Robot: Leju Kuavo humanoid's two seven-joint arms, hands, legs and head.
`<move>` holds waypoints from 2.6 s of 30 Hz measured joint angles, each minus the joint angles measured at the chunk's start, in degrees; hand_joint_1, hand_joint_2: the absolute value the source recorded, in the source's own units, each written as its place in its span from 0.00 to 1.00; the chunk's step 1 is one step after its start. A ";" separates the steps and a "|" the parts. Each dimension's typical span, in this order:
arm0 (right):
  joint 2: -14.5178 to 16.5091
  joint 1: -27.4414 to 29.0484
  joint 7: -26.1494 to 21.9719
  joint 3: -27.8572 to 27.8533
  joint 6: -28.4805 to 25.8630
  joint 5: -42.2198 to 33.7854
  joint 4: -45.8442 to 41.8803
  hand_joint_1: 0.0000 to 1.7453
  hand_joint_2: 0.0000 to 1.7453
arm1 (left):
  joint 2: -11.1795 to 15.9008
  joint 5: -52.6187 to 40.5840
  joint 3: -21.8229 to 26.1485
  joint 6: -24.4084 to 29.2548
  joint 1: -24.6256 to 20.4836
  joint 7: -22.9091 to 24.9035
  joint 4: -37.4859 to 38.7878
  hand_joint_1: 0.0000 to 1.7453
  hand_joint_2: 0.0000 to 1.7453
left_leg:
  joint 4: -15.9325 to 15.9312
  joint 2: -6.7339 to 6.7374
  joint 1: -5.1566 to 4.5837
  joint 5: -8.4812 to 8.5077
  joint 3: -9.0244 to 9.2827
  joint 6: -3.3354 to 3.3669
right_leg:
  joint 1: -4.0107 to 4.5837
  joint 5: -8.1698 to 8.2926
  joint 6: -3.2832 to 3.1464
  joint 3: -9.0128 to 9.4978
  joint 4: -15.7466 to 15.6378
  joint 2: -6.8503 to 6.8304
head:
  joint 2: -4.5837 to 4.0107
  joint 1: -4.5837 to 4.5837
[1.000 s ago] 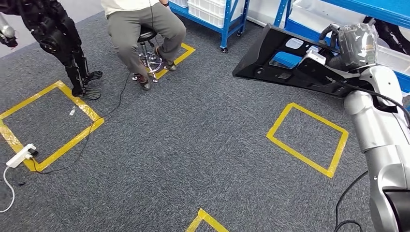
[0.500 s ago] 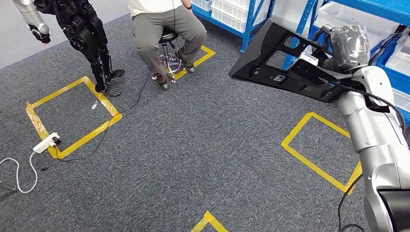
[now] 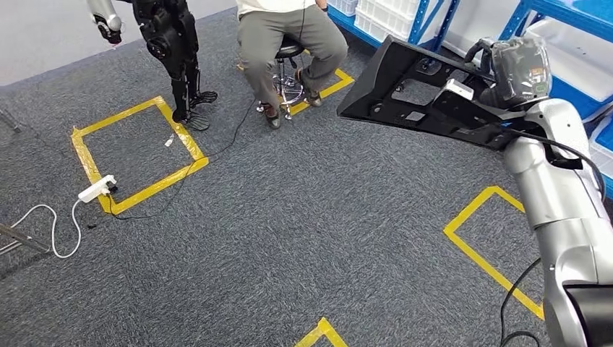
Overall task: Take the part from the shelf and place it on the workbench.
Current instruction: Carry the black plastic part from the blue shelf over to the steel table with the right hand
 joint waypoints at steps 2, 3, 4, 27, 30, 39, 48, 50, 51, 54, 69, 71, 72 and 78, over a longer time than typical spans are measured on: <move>-0.24 0.66 0.04 -0.05 0.01 0.04 -0.04 0.99 1.00 | 0.02 -0.26 -0.13 -0.01 0.00 0.02 0.00 0.00 1.00 | 0.04 -1.01 -0.05 0.01 0.00 0.03 | -0.02 -1.04 0.35 -2.47 4.49 0.49 | 0.00 0.07; -0.32 0.95 0.04 -0.08 0.02 0.06 -0.14 0.99 1.00 | 0.01 -0.40 -0.19 -0.01 0.02 0.03 0.00 0.00 1.00 | 0.08 -1.51 -0.06 0.01 0.00 0.01 | -0.09 -0.34 0.80 -2.32 3.80 0.60 | 0.00 0.10; -0.39 1.13 0.04 -0.11 0.03 0.09 -0.32 0.99 1.00 | -0.03 -0.52 -0.24 -0.01 0.03 0.03 0.00 0.00 1.00 | 0.15 -1.98 -0.05 0.00 0.01 -0.03 | -0.26 1.11 1.33 -1.03 0.84 0.71 | 0.00 0.11; 1.13 0.01 0.05 -0.45 1.03 1.44 -1.68 0.99 1.00 | -0.27 -1.78 -0.78 0.86 0.15 0.48 0.09 0.00 1.00 | 0.41 1.32 -0.64 -0.66 0.09 -0.60 | 0.51 4.91 -0.45 4.81 -10.37 -2.00 | 0.00 -0.21; 1.34 -0.22 -0.04 -0.39 1.03 1.88 -1.49 0.99 1.00 | -0.31 -1.86 -0.78 0.85 0.03 0.49 0.09 0.00 1.00 | -0.29 0.41 -0.46 -0.14 0.47 0.17 | 0.28 1.22 -0.78 0.85 -2.09 -0.22 | 0.00 -0.01; 4.12 -0.12 -0.17 1.13 0.86 2.77 -0.60 0.99 1.00 | -0.31 -2.98 -0.78 0.84 0.06 0.32 0.09 0.00 1.00 | 0.82 -3.14 -0.27 -0.35 -0.20 -1.27 | -0.79 5.87 1.16 4.13 -10.29 1.96 | 0.00 0.15; 11.80 -0.87 1.16 4.51 0.96 4.60 0.02 0.99 1.00 | -0.22 -4.62 -0.78 0.58 0.06 0.23 0.17 0.00 1.00 | 16.87 -0.07 0.39 -7.69 -7.89 -2.96 | 0.08 6.40 -1.75 4.15 -10.50 0.02 | 0.00 -0.12; 14.22 -1.87 1.47 5.65 1.04 5.06 0.76 0.99 1.00 | -0.16 -4.99 -0.78 0.53 -0.15 0.23 0.17 0.00 1.00 | 12.73 0.24 0.29 -5.08 -5.68 -2.52 | 0.29 6.39 -1.78 4.16 -10.50 -0.46 | 0.00 -0.12; 15.45 -2.52 1.72 6.14 1.02 5.26 1.08 0.99 1.00 | -0.10 -5.23 -0.78 0.50 -0.37 0.25 0.17 0.00 1.00 | 8.71 1.04 0.11 -3.43 -3.51 -2.20 | 0.37 6.38 -1.78 4.16 -10.50 -0.71 | 0.00 -0.13; 18.46 -4.15 2.39 7.30 0.93 5.79 1.85 0.99 1.00 | 0.22 -5.89 -0.79 0.35 -1.40 0.49 0.16 0.00 1.00 | 1.47 2.80 -0.80 -1.50 0.19 -1.62 | 0.84 6.28 -1.61 4.02 -10.50 -1.73 | 0.00 -0.10; 22.41 -4.37 2.86 9.36 0.75 6.23 4.07 0.99 1.00 | 0.22 -7.82 -0.84 -0.09 -1.66 2.09 0.24 0.00 1.00 | 0.52 -4.08 -0.36 -0.61 0.32 -1.22 | -0.13 6.36 0.25 3.74 -10.35 2.37 | 0.00 -0.01; 22.73 -4.37 2.81 9.59 0.63 6.54 4.34 0.99 1.00 | 0.28 -7.92 -0.84 -0.10 -1.65 2.10 0.24 0.00 1.00 | 0.47 -4.53 -0.11 -0.52 0.12 -1.91 | 0.11 6.60 -0.57 3.87 -10.62 1.83 | 0.00 -0.05; 22.93 -4.43 2.80 9.67 0.62 6.61 4.42 0.99 1.00 | 0.28 -7.93 -0.84 -0.13 -1.63 2.10 0.25 0.00 1.00 | 0.62 -4.26 -0.01 -0.68 -0.01 -2.25 | 0.11 6.73 -0.96 3.96 -10.77 1.55 | 0.00 -0.06; 23.88 -4.75 2.80 10.00 0.63 6.71 4.64 0.99 1.00 | 0.16 -8.00 -0.84 -0.27 -1.96 2.15 0.27 0.00 1.00 | 15.87 -0.09 0.51 -7.57 -7.60 -3.69 | 0.42 6.69 -2.60 4.27 -11.16 -0.58 | 0.00 -0.54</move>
